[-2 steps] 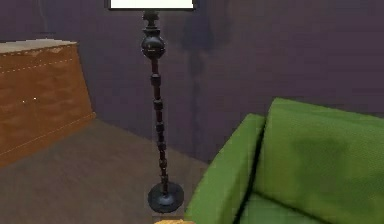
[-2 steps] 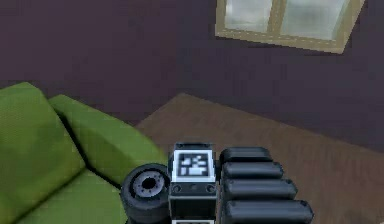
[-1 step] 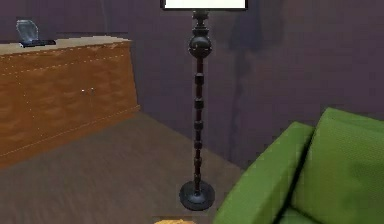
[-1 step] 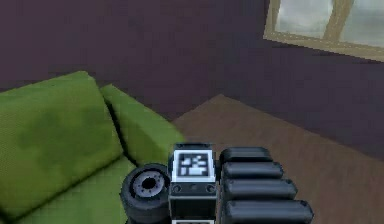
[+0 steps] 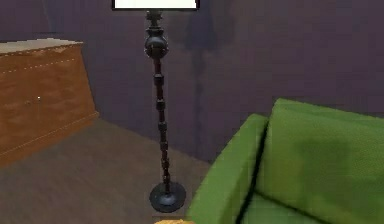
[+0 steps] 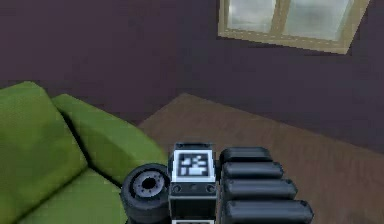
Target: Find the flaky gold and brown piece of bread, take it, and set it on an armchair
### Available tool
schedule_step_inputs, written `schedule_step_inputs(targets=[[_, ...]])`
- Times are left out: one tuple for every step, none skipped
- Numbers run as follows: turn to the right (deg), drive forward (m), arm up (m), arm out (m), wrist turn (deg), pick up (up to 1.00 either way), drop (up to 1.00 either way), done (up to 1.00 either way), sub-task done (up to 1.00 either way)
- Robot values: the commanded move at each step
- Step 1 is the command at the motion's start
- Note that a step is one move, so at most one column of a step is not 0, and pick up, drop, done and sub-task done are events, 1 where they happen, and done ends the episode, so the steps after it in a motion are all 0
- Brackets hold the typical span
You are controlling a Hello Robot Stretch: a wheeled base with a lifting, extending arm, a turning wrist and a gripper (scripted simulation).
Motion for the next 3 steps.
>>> schedule_step_inputs(targets=[[30.0,0.0,0.0,0.0,0.0,0.0,0.0,0.0,0.0],[0.0,0.15,0.0,0.0,0.0,0.0,0.0,0.0,0.0],[-45.0,0.0,0.0,0.0,0.0,0.0,0.0,0.0,0.0]])
